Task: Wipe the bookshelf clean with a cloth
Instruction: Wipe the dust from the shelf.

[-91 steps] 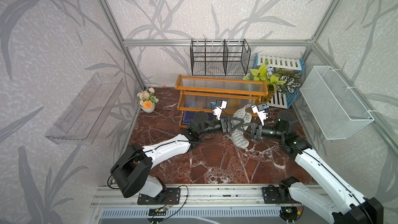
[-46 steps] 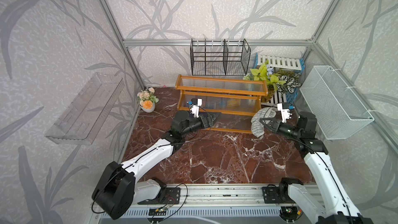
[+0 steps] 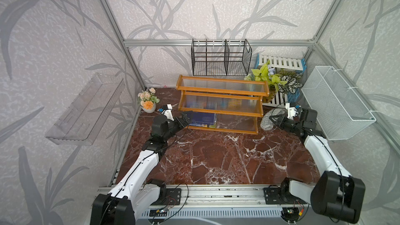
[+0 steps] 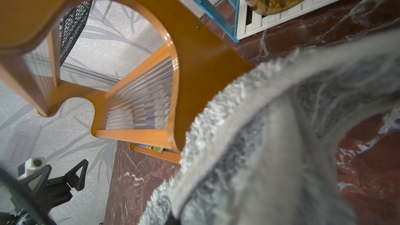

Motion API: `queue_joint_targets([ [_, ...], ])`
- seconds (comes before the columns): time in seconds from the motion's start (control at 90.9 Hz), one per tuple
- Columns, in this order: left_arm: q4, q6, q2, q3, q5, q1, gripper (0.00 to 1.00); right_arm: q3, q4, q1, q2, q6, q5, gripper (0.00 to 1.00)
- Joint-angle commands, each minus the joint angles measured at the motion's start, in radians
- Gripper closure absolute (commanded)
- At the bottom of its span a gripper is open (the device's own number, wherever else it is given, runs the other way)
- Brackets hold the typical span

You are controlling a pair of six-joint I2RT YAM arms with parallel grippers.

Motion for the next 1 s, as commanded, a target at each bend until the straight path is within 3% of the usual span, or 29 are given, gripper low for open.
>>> queue_joint_targets([
  [0.0,-0.038,0.02,-0.022,-0.029,-0.036,0.06,0.0,0.07,0.121,-0.001,0.077,-0.012,-0.007,1.0],
  [0.143,-0.037,0.025,-0.022,-0.05,-0.047,0.153,0.0,0.159,0.158,0.003,0.228,-0.019,-0.096,1.0],
  [0.429,0.059,0.038,0.095,-0.048,-0.066,0.279,0.0,0.307,0.215,0.101,0.423,0.02,-0.114,1.0],
  [0.737,0.085,0.075,0.216,0.011,-0.032,0.297,0.0,0.445,0.209,0.133,0.572,0.051,-0.057,1.0],
  [0.99,0.091,0.109,0.307,0.09,-0.005,0.32,0.0,0.557,0.232,0.137,0.649,0.085,-0.079,1.0],
])
